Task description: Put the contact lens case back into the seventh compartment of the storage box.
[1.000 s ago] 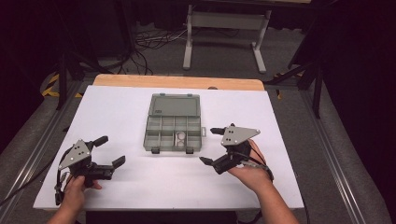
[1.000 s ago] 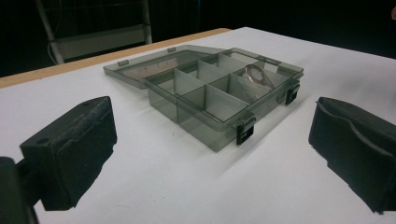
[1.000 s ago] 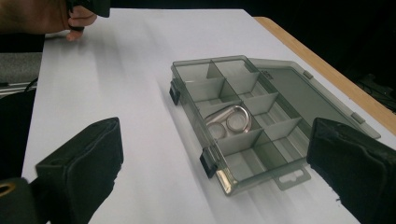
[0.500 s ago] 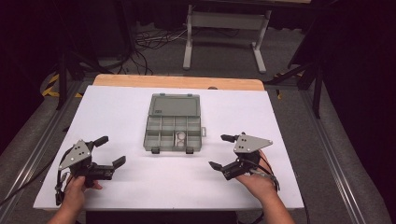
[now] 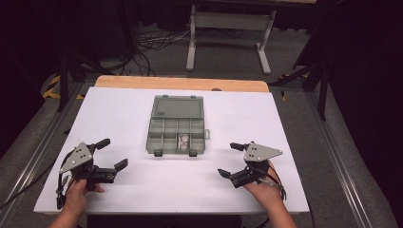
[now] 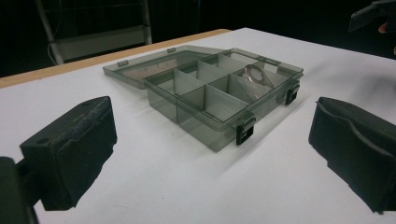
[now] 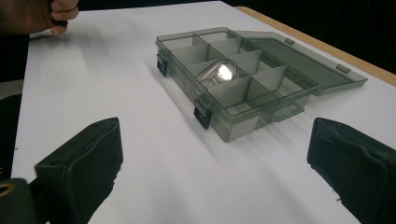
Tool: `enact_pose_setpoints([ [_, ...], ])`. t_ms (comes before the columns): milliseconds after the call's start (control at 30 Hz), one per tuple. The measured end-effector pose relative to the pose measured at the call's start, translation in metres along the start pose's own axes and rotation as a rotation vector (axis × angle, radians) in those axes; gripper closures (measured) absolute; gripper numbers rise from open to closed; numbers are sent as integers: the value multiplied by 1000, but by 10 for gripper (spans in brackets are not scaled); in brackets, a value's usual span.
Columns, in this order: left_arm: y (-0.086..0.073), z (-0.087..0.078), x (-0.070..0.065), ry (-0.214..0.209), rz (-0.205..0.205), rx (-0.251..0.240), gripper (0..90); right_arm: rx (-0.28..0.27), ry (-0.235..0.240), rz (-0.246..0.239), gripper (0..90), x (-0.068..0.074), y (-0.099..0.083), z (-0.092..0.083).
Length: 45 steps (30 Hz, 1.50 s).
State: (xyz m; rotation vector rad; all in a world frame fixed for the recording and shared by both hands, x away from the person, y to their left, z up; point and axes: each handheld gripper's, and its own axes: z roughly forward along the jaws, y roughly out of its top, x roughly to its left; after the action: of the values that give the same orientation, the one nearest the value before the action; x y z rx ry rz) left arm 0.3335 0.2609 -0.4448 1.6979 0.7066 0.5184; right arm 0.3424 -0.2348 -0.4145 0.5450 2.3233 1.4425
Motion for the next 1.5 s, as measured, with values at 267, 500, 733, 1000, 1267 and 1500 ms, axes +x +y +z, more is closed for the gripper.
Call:
enact_pose_setpoints([
  [267,0,0,1,1,4,3,17,-4,0,24,23,0,-14,0],
  [500,-1,1,0,0,9,-1,17,-12,-6,51,14,-1,-26,1],
  [733,-2,1,0,0,14,-3,17,-11,-19,83,12,0,-39,2],
  [1000,-6,1,1,-2,10,-14,15,-2,-21,109,10,-1,-45,3],
  [1267,-9,2,2,20,13,-15,15,-8,-28,111,9,-2,-45,2],
  [1500,-13,3,3,29,31,-9,16,-2,-29,93,10,-1,-44,2],
])
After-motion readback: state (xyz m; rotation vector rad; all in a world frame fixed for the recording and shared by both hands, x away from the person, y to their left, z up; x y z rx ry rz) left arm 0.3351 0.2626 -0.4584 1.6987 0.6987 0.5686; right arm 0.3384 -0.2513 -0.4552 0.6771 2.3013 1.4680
